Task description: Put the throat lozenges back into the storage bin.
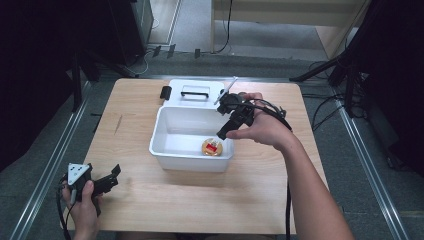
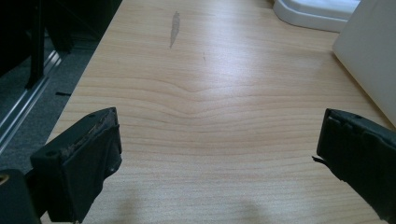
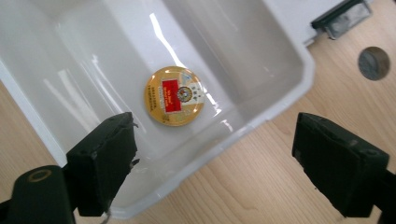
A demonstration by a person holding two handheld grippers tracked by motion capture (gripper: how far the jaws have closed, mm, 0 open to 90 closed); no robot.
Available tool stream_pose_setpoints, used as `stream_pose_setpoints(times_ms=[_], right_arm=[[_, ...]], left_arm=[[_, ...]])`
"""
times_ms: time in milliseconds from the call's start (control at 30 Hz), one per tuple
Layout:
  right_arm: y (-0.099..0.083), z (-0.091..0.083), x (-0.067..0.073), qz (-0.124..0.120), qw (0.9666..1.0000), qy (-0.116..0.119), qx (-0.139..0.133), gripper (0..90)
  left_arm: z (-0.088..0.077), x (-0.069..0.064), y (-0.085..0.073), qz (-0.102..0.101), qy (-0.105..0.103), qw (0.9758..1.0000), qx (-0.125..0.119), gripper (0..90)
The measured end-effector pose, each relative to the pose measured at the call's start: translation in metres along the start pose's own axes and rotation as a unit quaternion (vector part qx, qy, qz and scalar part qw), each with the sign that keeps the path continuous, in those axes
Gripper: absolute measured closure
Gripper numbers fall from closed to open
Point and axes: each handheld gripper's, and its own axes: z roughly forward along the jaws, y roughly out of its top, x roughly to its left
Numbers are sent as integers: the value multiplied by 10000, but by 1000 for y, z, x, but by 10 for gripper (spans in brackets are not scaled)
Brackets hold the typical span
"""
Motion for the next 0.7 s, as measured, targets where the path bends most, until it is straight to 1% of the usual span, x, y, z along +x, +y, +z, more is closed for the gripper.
stream_pose_setpoints(times_ms=[100, 133, 200, 233, 300, 367, 400, 533, 567, 667, 700], right_arm=[[-6, -14, -6, 254, 9995, -66, -159, 124], [-9, -19, -8, 320, 9992, -100, -223, 108], [-15, -25, -11, 438, 9986, -141, -256, 77], [-16, -27, -13, 446, 9986, -160, -254, 69], [-24, -31, -17, 563, 9979, -208, -260, 35], [-33, -34, -21, 649, 9972, -211, -296, 25], [-39, -34, -23, 729, 9967, -202, -302, 16], [-56, -33, -30, 928, 9950, -242, -275, 0], [-62, -34, -33, 1044, 9938, -251, -303, 0], [-77, -34, -38, 1196, 9919, -257, -345, 0], [-82, -33, -39, 1280, 9908, -247, -366, 0]], left_arm=[[0, 0, 0, -7, 3, 10000, -1, 2], [0, 0, 0, -7, 3, 10000, 2, 2], [0, 0, 0, 5, 8, 10000, 4, 2], [0, 0, 0, 3, 6, 10000, -1, 2], [0, 0, 0, 1, 8, 10000, -6, 2], [0, 0, 0, 10, 9, 10000, -11, 2], [0, 0, 0, 10, 9, 10000, -8, 2], [0, 0, 0, -11, 7, 10000, 7, 2], [0, 0, 0, -15, 11, 10000, 8, 2], [0, 0, 0, -2, 13, 10000, 12, 2], [0, 0, 0, 0, 14, 10000, 13, 2]])
